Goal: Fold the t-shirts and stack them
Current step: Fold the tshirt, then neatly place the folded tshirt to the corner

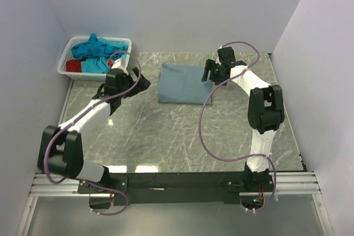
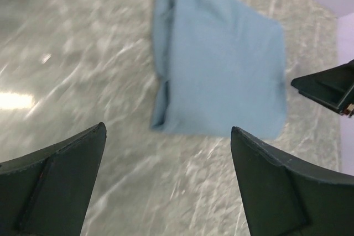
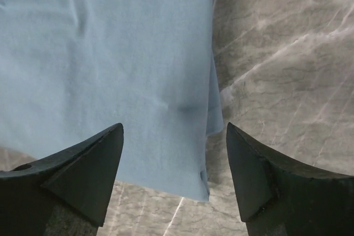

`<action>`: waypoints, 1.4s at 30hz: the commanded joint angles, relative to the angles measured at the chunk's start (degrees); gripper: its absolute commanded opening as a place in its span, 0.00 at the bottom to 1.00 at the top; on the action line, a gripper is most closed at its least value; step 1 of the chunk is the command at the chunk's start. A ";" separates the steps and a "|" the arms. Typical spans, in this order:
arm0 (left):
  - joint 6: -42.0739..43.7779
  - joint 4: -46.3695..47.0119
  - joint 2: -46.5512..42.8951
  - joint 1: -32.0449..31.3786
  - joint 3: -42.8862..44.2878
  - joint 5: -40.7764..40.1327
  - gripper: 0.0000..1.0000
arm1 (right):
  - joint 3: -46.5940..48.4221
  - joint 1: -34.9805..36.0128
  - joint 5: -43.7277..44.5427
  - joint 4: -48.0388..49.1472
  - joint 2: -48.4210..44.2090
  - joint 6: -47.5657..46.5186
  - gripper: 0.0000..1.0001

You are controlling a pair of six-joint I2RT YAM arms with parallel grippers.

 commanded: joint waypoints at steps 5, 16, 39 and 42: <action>-2.56 -4.14 -13.64 -0.22 -8.88 -9.84 0.99 | 3.08 1.81 6.24 -1.95 4.66 -1.05 0.74; -5.55 -6.08 -23.05 -0.13 -13.63 -16.25 0.99 | 7.30 2.95 6.95 -5.55 11.42 -1.83 0.57; -4.50 -8.81 -30.71 0.04 -13.90 -26.37 0.99 | 27.07 -2.23 19.51 -13.38 19.25 -12.29 0.00; -4.23 -9.51 -29.65 0.13 -13.02 -26.98 0.99 | 28.39 -5.04 20.83 -11.54 20.21 -14.13 0.00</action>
